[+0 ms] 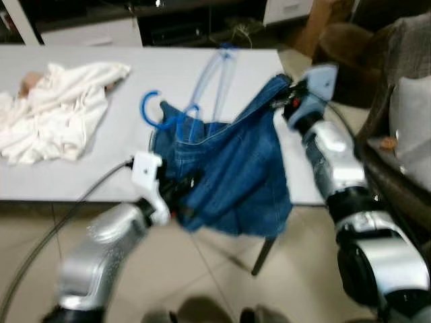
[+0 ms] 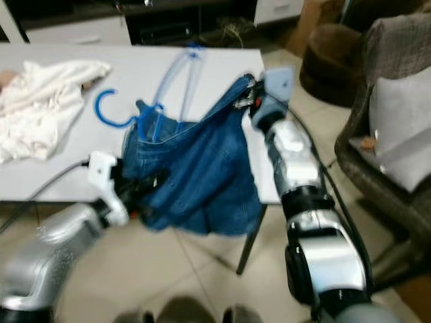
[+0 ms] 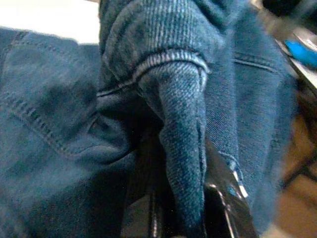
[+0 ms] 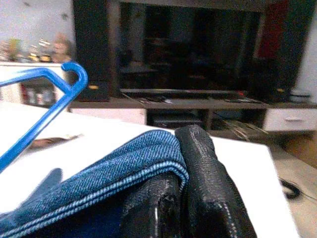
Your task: Hang hanger
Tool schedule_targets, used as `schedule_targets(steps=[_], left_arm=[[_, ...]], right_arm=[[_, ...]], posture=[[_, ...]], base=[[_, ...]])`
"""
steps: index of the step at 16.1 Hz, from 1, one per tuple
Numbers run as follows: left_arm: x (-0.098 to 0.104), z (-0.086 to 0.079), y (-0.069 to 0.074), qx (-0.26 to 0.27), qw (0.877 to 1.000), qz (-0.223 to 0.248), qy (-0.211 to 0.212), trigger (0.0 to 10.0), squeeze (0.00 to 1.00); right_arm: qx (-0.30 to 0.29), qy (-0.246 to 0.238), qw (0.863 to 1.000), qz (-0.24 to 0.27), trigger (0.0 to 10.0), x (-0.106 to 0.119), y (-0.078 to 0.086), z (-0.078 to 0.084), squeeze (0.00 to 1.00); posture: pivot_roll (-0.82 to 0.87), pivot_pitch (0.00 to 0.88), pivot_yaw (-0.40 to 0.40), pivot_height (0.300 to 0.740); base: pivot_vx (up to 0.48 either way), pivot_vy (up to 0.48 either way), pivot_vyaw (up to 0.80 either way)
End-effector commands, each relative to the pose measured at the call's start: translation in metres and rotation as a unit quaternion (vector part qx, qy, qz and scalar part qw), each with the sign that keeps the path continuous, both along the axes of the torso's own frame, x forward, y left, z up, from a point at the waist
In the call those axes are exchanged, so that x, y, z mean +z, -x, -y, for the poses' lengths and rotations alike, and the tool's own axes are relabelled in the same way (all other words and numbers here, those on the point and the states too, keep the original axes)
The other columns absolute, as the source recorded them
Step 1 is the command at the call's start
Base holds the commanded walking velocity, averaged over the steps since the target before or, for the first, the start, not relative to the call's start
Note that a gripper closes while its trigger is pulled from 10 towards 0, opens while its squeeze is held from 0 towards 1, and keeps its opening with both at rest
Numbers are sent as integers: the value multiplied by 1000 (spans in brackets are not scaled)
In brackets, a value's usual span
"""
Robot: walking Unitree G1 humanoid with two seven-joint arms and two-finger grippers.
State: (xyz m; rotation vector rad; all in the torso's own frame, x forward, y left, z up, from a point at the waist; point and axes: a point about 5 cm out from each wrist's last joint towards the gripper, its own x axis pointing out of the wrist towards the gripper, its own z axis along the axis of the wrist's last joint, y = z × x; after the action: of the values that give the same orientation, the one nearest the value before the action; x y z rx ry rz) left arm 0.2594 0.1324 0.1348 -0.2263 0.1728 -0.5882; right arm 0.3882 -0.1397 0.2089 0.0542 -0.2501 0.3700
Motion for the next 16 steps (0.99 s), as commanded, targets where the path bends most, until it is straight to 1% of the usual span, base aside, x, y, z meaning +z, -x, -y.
schedule_targets(steps=[1,4,6,10,12,14,16], left_arm=[[-15,-20,1,58,997,-30,-33,10000,0],[-14,-9,-1,50,998,-23,-41,10000,0],[-15,0,1,44,998,-17,-43,10000,0],[-14,2,1,34,998,-11,-50,10000,0],[-12,4,2,19,998,-2,-65,10000,0],[-7,8,3,14,996,30,-84,10000,0],[-3,9,2,20,995,50,-83,10000,0]], right_arm=[[-27,-41,998,35,10000,23,-1,17,0],[-22,-50,998,32,10000,26,-1,17,0],[-16,-53,998,30,10000,27,1,17,0],[-10,-52,998,33,10000,29,1,16,0],[1,-52,998,39,10000,32,1,12,0],[19,-57,997,42,10000,34,4,7,0],[23,-58,997,40,10000,33,5,6,0]], posture=[[-4,25,18,740],[-6,27,16,740],[-9,28,17,740],[-7,29,18,740],[-3,28,19,740],[0,28,20,740],[0,27,22,740]], base=[[0,0,800],[0,0,800],[0,0,800],[0,0,800],[0,0,800],[0,0,800],[0,0,800]])
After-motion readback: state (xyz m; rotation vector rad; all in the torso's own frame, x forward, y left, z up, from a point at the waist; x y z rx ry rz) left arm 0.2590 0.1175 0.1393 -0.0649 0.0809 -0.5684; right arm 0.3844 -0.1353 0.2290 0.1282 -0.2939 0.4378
